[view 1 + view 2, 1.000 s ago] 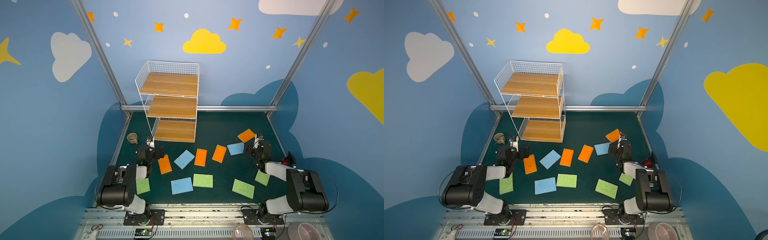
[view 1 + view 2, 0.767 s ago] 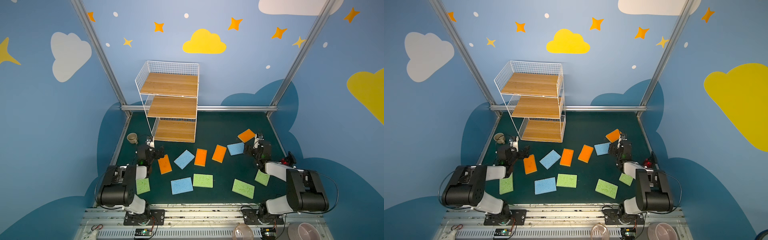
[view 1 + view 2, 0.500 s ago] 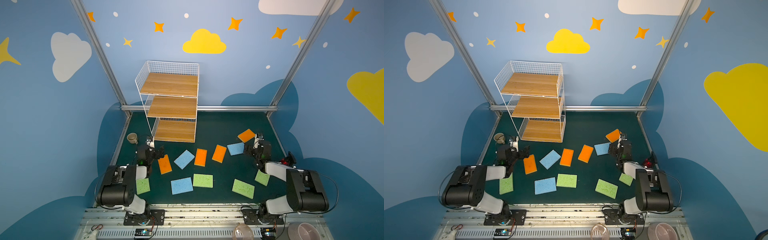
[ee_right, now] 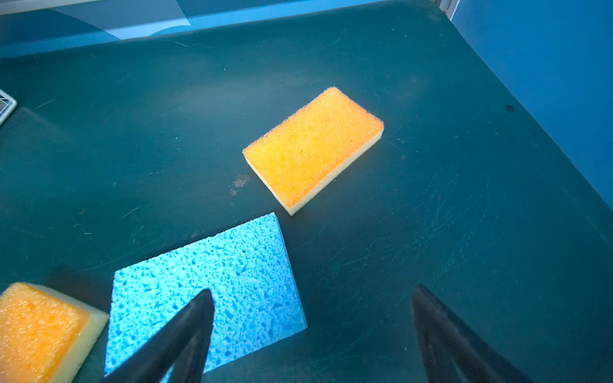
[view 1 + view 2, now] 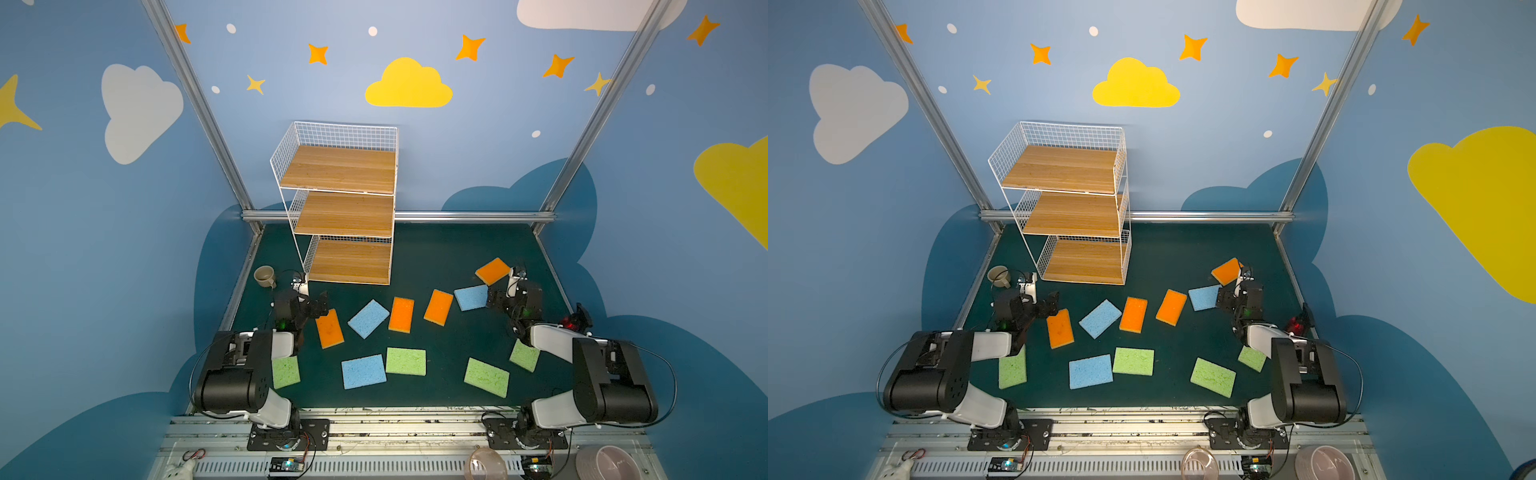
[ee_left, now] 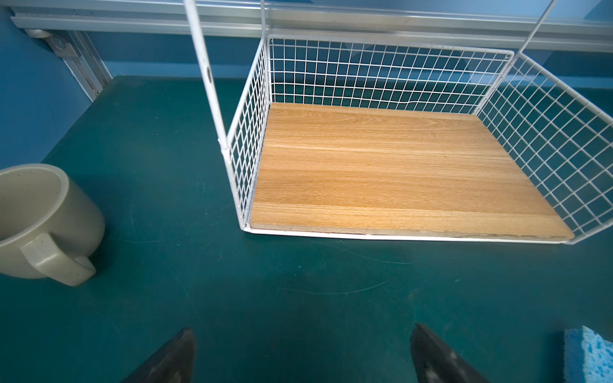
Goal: Place and organize the cleaning sponges onto the shelf
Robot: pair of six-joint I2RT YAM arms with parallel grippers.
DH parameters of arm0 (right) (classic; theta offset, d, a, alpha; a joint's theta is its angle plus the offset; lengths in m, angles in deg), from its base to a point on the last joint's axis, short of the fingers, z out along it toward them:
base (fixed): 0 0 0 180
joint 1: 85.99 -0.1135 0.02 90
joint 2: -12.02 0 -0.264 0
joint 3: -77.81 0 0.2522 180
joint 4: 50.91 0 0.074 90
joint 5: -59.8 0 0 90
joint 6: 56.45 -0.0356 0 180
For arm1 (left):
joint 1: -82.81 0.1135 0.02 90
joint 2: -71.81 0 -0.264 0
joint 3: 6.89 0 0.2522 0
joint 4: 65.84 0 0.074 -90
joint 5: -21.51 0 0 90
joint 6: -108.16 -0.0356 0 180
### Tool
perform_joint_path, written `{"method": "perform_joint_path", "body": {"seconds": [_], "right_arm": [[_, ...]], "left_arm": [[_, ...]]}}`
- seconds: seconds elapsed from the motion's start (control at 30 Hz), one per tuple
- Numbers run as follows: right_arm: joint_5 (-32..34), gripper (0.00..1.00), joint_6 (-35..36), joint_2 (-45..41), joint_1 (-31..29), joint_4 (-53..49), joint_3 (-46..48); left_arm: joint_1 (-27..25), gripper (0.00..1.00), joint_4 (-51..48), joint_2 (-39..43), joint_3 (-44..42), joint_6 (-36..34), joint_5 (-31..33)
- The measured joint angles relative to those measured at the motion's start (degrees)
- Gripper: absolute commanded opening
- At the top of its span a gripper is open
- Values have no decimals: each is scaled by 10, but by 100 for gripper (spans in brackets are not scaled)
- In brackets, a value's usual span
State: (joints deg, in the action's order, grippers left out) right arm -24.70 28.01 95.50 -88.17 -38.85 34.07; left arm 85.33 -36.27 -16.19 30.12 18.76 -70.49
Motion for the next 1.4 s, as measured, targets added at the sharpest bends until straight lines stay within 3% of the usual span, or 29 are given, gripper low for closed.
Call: {"method": "perform_joint_path", "body": {"seconds": [0.63,0.83,1.0,1.17,1.4], "right_arm": [[3,90,-2,-16,0,-11,2],[4,85,-21,-145,-3,-84,3],[-67,81,-35,-220,-10,-119,-4],[-136,77,-37,-246,-73,-158,-69],[-174,76,-30,-205,-213,-162,-215]], "left_arm": [[-3,100,-15,12,2,7,20],[-16,100,-121,130,49,9,35],[-22,100,-200,242,87,10,30],[-7,99,-282,318,155,27,15],[12,99,-318,278,262,75,-5]]}}
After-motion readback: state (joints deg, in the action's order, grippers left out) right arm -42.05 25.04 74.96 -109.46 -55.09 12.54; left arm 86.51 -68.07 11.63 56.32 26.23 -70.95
